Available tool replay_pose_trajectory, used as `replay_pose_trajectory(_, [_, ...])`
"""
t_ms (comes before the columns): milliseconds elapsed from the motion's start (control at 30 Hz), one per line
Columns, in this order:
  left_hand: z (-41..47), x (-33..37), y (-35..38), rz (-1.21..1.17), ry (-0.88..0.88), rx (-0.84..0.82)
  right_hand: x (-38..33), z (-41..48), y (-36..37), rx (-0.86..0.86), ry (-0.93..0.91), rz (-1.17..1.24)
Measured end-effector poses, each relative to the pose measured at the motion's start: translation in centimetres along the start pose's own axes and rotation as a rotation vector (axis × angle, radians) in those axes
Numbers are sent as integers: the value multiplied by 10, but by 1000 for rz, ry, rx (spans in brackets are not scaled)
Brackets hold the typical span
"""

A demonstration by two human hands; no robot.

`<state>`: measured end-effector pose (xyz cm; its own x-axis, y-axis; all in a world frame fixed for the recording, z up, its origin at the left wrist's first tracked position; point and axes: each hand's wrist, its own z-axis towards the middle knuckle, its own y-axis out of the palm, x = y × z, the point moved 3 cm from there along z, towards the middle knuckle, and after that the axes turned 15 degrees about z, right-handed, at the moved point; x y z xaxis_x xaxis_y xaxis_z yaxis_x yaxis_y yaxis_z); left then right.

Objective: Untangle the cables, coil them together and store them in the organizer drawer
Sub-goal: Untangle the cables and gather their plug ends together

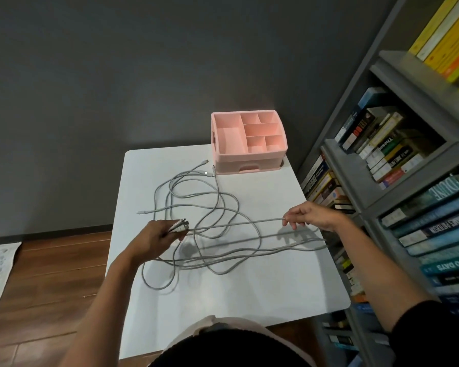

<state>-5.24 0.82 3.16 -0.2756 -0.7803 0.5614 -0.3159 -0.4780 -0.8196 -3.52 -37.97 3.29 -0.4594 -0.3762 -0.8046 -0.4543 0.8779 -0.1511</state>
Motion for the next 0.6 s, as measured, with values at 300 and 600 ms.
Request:
replay_pose_trajectory(300, [-12, -20, -12, 13, -126, 68, 16, -4, -30, 285, -101, 237])
replay_pose_trajectory(600, [-8, -11, -12, 6, -215, -73, 33, -9, -43, 479, -80, 431])
